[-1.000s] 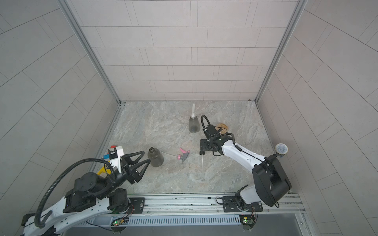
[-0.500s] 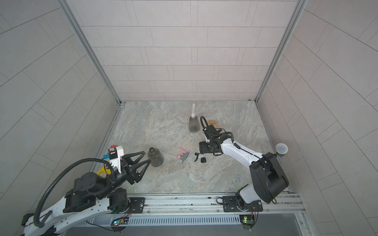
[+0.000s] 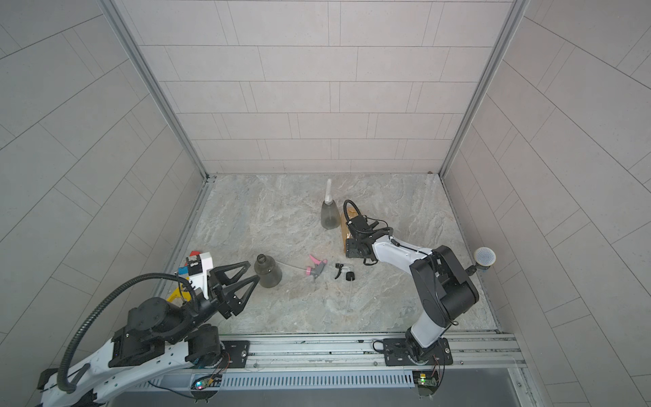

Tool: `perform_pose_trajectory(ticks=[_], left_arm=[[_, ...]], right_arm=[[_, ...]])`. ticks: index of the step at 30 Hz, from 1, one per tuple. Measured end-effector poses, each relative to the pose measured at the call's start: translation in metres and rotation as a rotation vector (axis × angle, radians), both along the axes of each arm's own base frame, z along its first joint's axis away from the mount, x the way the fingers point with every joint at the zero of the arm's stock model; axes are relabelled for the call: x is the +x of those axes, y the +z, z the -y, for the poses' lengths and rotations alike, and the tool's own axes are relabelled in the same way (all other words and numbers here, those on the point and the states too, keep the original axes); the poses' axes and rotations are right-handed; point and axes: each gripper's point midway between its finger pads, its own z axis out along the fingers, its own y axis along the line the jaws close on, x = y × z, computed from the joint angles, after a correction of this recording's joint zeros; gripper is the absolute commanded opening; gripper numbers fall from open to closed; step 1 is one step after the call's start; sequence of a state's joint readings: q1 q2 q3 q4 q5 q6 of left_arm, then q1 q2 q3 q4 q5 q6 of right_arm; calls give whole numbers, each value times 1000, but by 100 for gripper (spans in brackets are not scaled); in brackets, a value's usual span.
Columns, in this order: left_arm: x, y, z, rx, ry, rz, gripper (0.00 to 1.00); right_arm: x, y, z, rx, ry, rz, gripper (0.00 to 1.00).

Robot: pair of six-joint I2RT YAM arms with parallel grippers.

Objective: Attach spray nozzles to spray bottles
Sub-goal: Adjust the spray bottle at the center of the board.

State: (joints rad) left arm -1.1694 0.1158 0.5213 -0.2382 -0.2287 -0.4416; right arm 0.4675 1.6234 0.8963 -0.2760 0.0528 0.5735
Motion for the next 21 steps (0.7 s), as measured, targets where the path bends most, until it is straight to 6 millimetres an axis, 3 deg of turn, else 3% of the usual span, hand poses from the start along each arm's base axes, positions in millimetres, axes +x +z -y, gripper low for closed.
perform_pose_trajectory(ticks=[7, 13, 21], left_arm=[[0, -1, 1, 4, 0, -2, 77], [2, -5, 5, 18, -1, -11, 77], [3, -7, 8, 28, -4, -16, 77]], right_arm=[[5, 2, -8, 76, -6, 90, 78], [11, 17, -16, 131, -34, 168, 78], [14, 25, -46, 182, -29, 231, 77]])
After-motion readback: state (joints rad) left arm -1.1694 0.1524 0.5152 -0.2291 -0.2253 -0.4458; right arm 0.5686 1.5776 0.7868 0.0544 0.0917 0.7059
